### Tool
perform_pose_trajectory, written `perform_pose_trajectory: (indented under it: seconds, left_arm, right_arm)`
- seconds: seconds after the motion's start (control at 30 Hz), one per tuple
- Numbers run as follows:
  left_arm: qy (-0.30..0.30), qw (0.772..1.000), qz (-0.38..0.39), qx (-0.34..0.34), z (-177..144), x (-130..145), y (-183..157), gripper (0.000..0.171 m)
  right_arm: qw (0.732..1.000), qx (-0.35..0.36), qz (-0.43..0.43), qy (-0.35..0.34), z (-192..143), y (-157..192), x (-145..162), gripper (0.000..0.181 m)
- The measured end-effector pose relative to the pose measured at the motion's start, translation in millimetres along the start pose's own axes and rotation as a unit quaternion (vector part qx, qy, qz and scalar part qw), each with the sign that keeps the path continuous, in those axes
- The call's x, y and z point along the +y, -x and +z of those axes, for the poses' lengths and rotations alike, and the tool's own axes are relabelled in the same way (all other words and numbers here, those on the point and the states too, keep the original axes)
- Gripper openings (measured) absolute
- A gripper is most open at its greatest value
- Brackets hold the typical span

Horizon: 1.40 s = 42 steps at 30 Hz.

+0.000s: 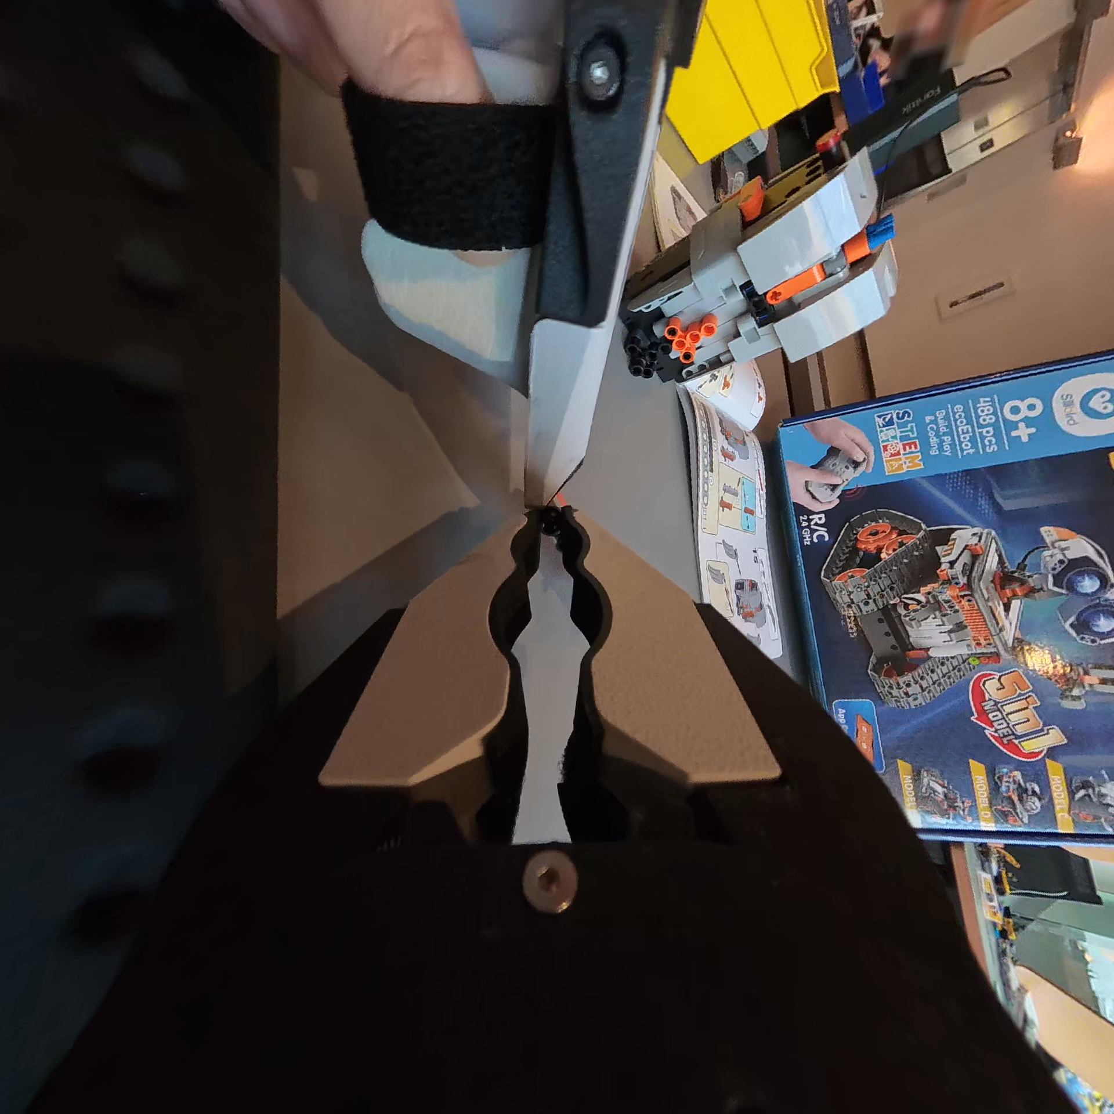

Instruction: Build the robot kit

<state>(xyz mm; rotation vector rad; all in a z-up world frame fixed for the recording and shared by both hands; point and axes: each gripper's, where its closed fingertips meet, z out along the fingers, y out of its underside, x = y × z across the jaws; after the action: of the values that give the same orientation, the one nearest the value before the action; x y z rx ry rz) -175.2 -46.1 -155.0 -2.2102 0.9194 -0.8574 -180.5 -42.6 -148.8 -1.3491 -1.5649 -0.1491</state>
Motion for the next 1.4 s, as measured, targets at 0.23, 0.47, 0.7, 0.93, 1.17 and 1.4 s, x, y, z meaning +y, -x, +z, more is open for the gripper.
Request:
perform_pose_trajectory:
  seconds: [0.23,0.47,0.7,0.93,1.17,1.4]
  left_arm:
    - [0.047,0.997,0.056,-0.015,6,9,2,0.007]
    - [0.068,0.997,0.006,0.020,10,12,4,0.005]
    - [0.056,0.998,0.009,0.006,12,11,5,0.006]
    - [0.042,0.999,0.000,-0.004,13,10,6,0.006]
    - [0.037,0.999,-0.016,0.002,14,10,5,0.006]
    - [0.036,0.999,-0.021,0.006,14,10,4,0.006]
  right_arm:
    - [0.999,-0.014,-0.024,0.016,3,9,5,0.005]
    - [0.999,-0.022,-0.018,0.015,6,11,7,0.005]
    - [1.000,-0.024,0.003,0.016,6,9,9,0.004]
    - [0.999,-0.021,0.001,0.025,5,9,12,0.004]
    - [0.999,-0.010,-0.021,0.036,4,10,13,0.004]
    - [0.999,-0.004,-0.035,0.041,3,11,13,0.004]
